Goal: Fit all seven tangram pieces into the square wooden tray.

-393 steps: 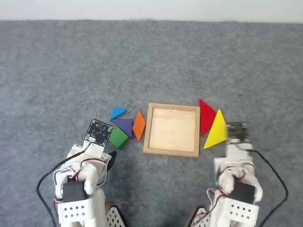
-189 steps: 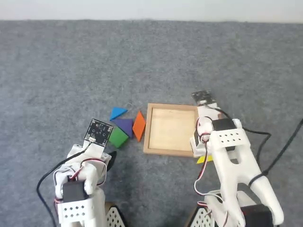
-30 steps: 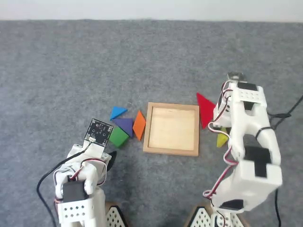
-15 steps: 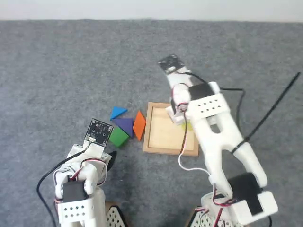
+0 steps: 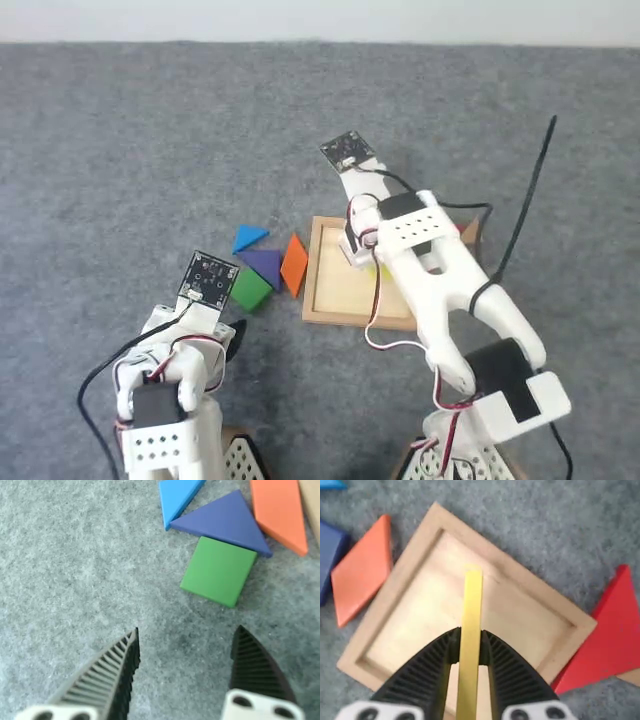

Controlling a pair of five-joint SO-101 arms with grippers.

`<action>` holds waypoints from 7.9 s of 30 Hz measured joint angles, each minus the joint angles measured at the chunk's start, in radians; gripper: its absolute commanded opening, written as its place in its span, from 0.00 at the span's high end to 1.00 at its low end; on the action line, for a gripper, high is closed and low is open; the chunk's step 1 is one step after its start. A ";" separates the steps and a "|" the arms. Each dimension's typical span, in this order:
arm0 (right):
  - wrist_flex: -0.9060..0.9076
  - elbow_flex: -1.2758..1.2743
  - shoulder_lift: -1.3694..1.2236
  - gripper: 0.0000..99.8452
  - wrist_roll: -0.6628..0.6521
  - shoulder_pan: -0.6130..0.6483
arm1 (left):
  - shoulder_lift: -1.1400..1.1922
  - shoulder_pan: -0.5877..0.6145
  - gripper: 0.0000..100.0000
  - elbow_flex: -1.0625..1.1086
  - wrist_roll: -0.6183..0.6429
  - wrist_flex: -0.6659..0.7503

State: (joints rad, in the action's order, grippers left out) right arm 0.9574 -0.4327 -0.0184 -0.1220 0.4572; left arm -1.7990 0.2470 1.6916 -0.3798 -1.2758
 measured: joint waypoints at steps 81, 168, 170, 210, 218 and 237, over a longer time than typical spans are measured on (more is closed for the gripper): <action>0.143 0.144 -0.247 0.85 -0.140 -0.048 | 0.000 0.000 0.72 0.000 0.000 0.000; 0.400 0.809 -0.692 0.59 -0.063 -0.347 | 0.000 0.000 0.72 0.000 0.000 0.000; 0.400 0.809 -0.692 0.59 -0.066 -0.365 | 0.000 0.000 0.72 0.000 0.000 0.000; 0.416 0.809 -0.684 0.74 -0.089 -0.365 | 0.000 0.000 0.72 0.000 0.000 0.000; 0.519 0.807 -0.526 0.74 -0.089 -0.367 | 0.000 0.000 0.72 0.000 0.000 0.000; 0.689 0.807 -0.374 0.74 -0.092 -0.146 | 0.000 0.000 0.72 0.000 0.000 0.000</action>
State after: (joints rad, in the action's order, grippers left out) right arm 1.6464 0.3744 -0.3928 -0.2140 0.3115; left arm -1.7990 0.2470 1.6916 -0.3798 -1.2758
